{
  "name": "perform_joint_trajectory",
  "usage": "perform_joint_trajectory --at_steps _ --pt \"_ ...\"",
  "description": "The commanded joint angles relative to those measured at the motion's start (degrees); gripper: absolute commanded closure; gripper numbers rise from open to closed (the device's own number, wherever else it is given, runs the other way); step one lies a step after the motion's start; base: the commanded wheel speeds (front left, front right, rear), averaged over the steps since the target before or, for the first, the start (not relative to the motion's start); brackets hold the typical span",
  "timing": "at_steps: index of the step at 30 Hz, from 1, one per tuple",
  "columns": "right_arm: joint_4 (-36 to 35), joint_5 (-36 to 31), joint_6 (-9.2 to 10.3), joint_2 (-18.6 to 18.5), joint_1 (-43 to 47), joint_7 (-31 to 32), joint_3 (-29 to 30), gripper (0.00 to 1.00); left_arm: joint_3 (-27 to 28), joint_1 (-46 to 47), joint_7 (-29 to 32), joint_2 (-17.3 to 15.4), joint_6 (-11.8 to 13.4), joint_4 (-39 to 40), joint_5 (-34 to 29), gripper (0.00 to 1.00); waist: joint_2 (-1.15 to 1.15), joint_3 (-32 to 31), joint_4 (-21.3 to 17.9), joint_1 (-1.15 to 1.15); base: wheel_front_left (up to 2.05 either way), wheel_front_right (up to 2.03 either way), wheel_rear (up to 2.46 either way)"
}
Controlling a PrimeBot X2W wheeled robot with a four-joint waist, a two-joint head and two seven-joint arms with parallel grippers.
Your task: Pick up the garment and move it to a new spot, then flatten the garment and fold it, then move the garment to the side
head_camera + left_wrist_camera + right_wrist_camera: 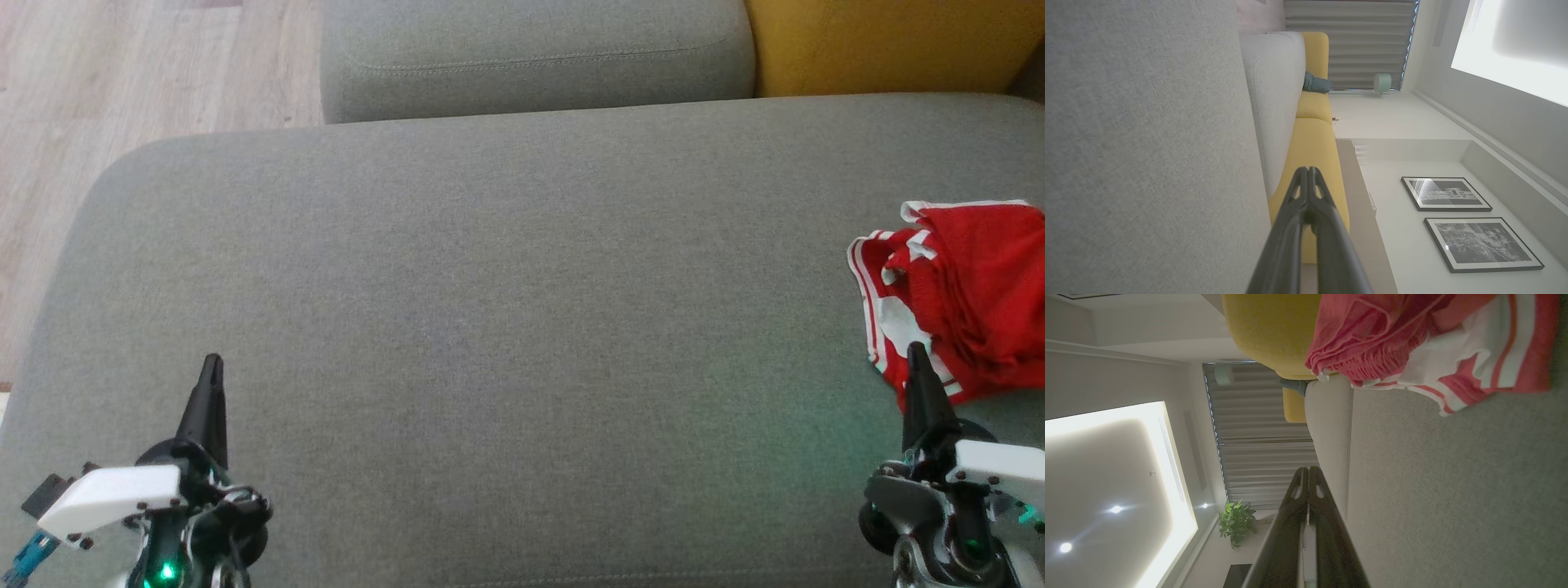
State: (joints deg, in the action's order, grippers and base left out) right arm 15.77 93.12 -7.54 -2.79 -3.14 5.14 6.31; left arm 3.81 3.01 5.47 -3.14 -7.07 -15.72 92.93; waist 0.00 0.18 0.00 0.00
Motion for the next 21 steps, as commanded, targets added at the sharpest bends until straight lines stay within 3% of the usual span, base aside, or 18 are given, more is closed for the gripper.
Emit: perform_joint_trajectory --at_steps 1,21 --pt "-1.8 0.0 0.05 -0.9 -2.9 0.5 -0.9 1.00 1.9 3.1 0.4 -0.3 -0.4 1.7 -0.1 1.00 0.00 0.0 0.0 0.00 0.00 0.00 0.00" --pt "-1.8 -0.2 0.05 -0.7 -3.0 0.7 -0.6 1.00 2.1 3.1 0.5 -0.2 -0.4 1.7 -0.3 1.00 0.00 0.0 0.0 0.00 0.00 0.00 0.00"
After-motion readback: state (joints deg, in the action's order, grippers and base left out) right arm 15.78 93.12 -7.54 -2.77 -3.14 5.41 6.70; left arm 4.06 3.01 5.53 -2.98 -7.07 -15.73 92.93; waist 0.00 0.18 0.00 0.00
